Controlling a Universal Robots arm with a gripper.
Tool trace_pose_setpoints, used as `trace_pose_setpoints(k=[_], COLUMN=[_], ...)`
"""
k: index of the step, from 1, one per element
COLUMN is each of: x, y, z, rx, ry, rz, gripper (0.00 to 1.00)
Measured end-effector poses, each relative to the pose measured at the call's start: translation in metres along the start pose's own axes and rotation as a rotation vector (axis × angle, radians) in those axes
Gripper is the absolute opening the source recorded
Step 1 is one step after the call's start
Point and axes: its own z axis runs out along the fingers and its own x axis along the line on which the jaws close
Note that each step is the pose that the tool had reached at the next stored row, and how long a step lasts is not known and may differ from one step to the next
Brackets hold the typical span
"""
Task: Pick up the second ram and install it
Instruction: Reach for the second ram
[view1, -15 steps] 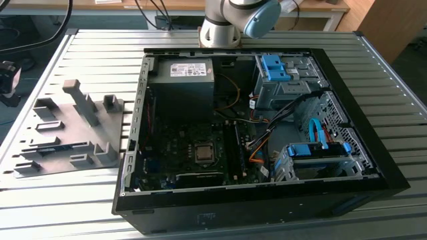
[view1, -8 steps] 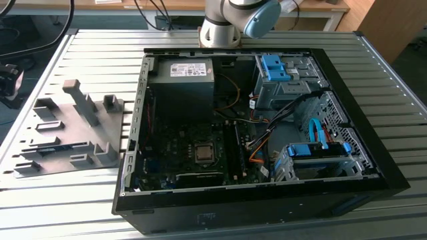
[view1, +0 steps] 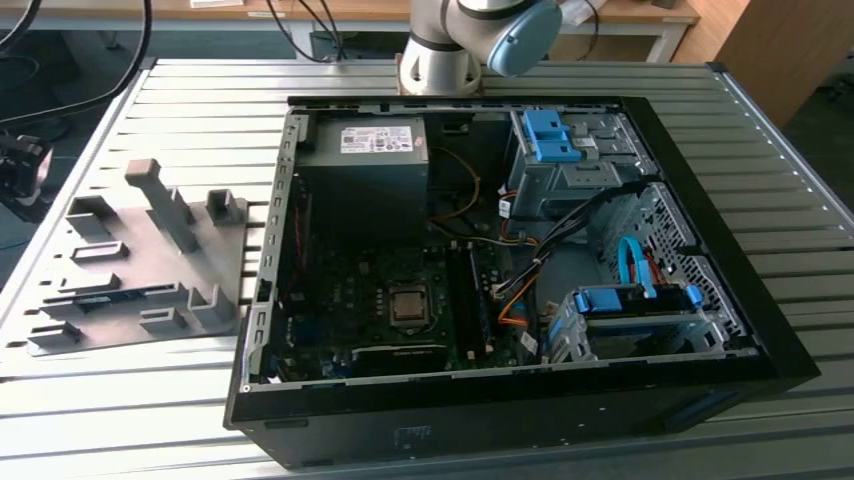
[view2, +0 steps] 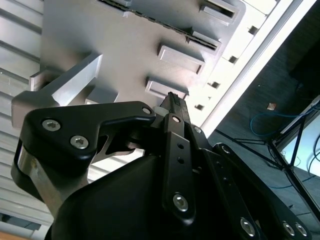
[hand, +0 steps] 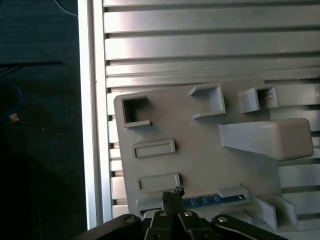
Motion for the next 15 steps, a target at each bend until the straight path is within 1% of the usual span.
trace_pose_setpoints(k=[15], x=[0.0003], y=[-0.0006], z=[0.0153], rx=[0.0005], ry=[0.0000], rz=[0.000], gripper=[0.10])
